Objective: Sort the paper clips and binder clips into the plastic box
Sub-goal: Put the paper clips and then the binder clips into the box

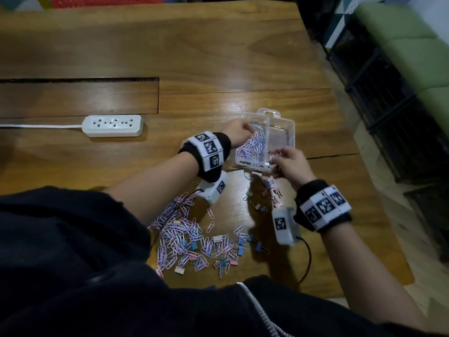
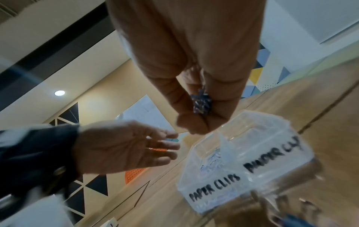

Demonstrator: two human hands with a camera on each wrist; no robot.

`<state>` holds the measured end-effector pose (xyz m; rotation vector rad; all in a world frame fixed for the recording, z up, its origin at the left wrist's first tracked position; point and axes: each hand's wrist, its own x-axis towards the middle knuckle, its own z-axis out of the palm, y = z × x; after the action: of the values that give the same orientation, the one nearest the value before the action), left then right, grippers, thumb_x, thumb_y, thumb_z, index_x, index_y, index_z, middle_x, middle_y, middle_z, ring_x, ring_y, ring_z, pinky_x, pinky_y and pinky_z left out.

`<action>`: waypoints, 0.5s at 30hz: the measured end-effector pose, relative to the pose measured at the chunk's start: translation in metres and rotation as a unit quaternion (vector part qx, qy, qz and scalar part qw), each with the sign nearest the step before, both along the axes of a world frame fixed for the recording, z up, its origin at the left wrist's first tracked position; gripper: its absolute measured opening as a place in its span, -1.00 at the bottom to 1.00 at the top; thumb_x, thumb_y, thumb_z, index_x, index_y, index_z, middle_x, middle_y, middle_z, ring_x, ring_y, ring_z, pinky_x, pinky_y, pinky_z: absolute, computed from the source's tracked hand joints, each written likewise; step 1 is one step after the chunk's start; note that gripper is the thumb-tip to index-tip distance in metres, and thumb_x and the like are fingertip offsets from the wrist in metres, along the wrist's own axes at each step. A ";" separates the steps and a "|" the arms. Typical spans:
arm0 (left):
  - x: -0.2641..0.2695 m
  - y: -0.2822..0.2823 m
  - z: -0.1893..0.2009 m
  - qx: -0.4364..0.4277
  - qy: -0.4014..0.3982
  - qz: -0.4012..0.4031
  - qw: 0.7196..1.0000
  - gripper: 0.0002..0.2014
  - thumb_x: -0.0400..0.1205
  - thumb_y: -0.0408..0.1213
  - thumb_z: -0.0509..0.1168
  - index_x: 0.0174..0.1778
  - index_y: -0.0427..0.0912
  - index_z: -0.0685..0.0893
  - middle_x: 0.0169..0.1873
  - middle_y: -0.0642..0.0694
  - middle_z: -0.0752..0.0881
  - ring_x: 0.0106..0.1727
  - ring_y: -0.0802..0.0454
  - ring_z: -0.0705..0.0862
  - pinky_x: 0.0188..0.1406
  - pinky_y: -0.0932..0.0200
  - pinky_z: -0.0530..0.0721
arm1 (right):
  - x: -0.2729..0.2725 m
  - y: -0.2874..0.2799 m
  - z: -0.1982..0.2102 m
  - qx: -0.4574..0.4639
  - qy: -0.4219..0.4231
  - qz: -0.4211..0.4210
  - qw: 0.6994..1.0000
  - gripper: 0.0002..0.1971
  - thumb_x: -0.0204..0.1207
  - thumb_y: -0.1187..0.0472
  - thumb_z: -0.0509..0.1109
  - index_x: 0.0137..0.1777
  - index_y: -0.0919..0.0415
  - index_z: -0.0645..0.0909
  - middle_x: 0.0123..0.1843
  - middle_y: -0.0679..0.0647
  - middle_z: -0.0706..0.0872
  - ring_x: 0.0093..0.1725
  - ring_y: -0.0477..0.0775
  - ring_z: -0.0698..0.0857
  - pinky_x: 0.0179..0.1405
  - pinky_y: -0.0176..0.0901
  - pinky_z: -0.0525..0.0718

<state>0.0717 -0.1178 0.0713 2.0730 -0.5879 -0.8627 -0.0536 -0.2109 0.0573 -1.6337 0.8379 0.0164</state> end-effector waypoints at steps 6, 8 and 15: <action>-0.004 0.059 -0.011 -0.002 0.002 0.032 0.999 -0.76 0.61 -0.51 0.19 0.19 -0.38 0.59 -0.03 -0.18 0.62 -0.21 0.12 0.54 -0.24 0.35 0.55 | 0.059 0.004 -0.002 -0.033 0.013 0.007 0.999 -0.69 0.58 0.42 0.15 0.31 0.42 0.45 -0.06 0.14 0.57 -0.19 0.03 0.58 -0.25 -0.22 0.64; -0.010 0.081 -0.017 0.036 -0.032 0.018 0.999 -0.79 0.60 -0.50 0.22 0.13 -0.34 0.63 0.04 -0.22 0.67 -0.16 0.05 0.58 -0.29 0.31 0.60 | 0.062 0.008 -0.004 -0.095 0.034 0.036 0.994 -0.64 0.61 0.39 0.11 0.40 0.41 0.41 0.23 0.25 0.58 0.08 0.13 0.59 -0.01 -0.16 0.62; -0.048 0.145 -0.049 0.247 -0.146 -0.210 0.934 -0.68 0.62 -0.35 0.22 0.31 -0.19 0.55 0.34 -0.16 0.52 0.30 -0.03 0.49 0.28 0.18 0.48 | -0.002 0.029 -0.006 -0.069 -0.007 0.039 0.997 -0.80 0.57 0.44 0.15 -0.11 0.17 0.53 -0.02 0.05 0.61 -0.06 -0.03 0.61 -0.14 -0.27 0.63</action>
<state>0.0233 0.0270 0.0225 2.6117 -1.0962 -1.0258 -0.0557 -0.1815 0.0508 -1.7929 0.7782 0.0012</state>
